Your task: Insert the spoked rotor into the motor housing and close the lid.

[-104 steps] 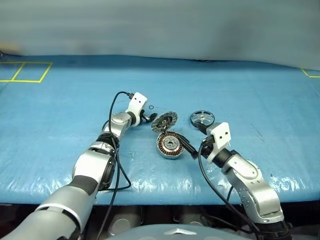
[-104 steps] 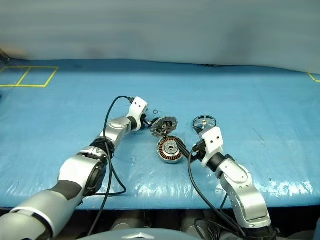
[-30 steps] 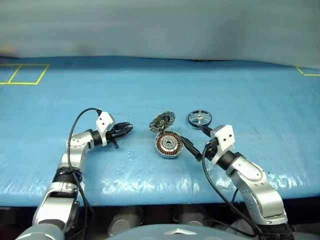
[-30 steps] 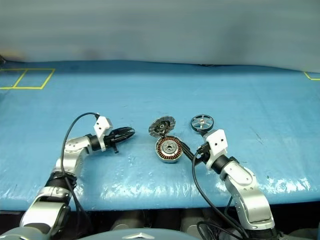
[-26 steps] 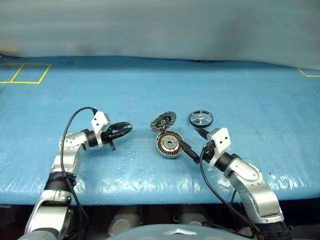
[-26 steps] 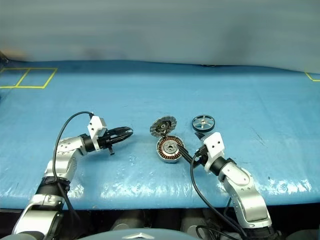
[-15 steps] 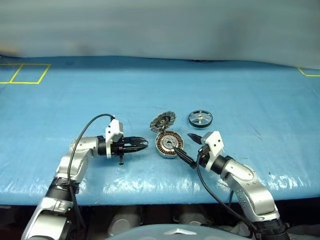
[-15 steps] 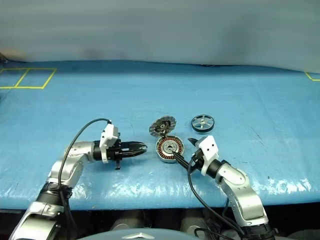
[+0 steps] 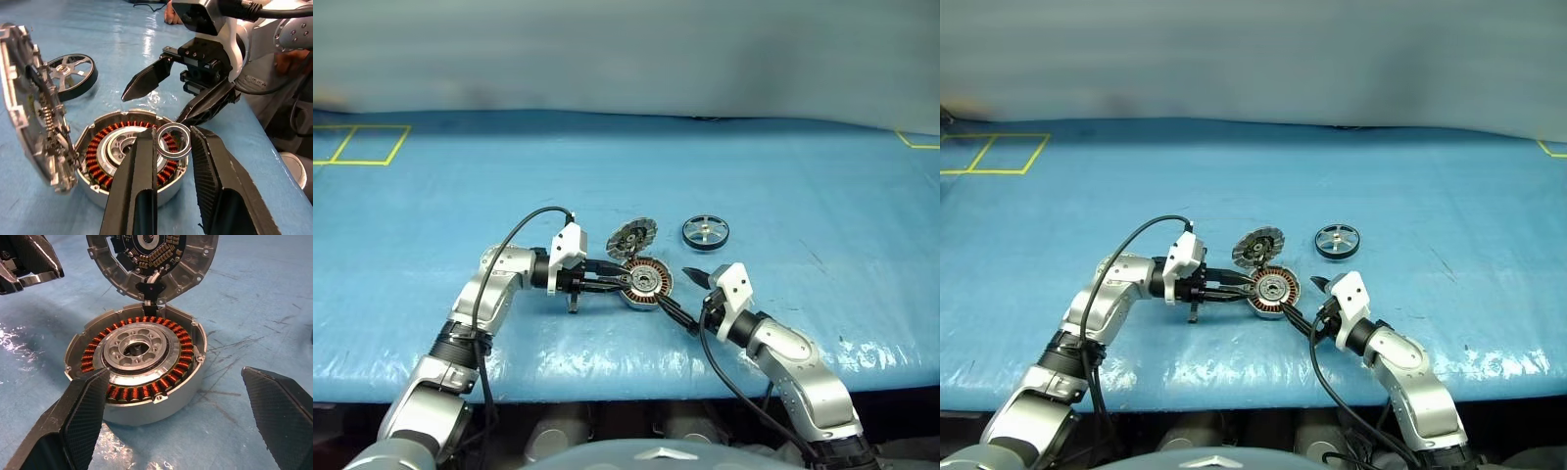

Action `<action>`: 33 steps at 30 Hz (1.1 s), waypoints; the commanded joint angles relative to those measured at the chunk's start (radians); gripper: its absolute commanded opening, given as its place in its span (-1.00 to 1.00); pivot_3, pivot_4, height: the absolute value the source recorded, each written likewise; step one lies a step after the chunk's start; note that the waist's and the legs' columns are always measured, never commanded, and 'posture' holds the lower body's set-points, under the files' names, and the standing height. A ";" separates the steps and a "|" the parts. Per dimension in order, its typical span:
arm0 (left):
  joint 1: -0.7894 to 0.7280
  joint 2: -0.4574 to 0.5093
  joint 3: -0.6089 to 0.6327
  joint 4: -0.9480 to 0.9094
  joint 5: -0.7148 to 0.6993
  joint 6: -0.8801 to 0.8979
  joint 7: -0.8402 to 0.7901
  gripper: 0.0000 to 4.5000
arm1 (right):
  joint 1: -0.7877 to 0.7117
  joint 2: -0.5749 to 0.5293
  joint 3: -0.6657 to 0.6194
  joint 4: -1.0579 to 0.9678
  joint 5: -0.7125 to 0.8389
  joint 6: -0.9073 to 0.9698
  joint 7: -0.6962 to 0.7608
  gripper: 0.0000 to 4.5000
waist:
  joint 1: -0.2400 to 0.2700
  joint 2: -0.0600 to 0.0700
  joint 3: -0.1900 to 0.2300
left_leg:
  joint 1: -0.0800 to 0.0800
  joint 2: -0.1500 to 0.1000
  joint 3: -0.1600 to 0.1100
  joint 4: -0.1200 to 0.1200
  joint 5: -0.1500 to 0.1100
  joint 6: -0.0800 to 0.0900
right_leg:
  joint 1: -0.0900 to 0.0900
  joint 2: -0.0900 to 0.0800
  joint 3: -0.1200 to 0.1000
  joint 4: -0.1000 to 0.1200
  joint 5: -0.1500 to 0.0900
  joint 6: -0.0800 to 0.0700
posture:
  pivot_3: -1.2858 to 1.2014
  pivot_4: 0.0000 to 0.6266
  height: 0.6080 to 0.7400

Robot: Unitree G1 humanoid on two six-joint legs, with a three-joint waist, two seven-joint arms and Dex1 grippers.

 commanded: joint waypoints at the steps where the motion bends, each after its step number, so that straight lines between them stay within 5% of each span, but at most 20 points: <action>1: -0.028 -0.023 -0.011 0.033 0.031 -0.046 0.019 -0.72 | -0.005 0.005 -0.010 -0.041 0.005 -0.021 -0.008 1.00 | 0.002 0.000 0.000 | 0.000 0.000 0.000 0.000 0.000 0.000 | 0.000 0.000 0.000 0.000 0.000 0.000 | 0.03 -0.52 1.00; 33: -0.124 -0.145 -0.083 0.275 0.226 -0.249 0.137 -0.72 | -0.002 0.006 -0.003 -0.052 -0.005 -0.026 -0.022 1.00 | 0.004 0.000 0.000 | 0.000 0.000 0.005 0.001 -0.001 0.002 | 0.000 0.000 0.004 0.000 0.001 0.002 | 0.03 -0.52 1.00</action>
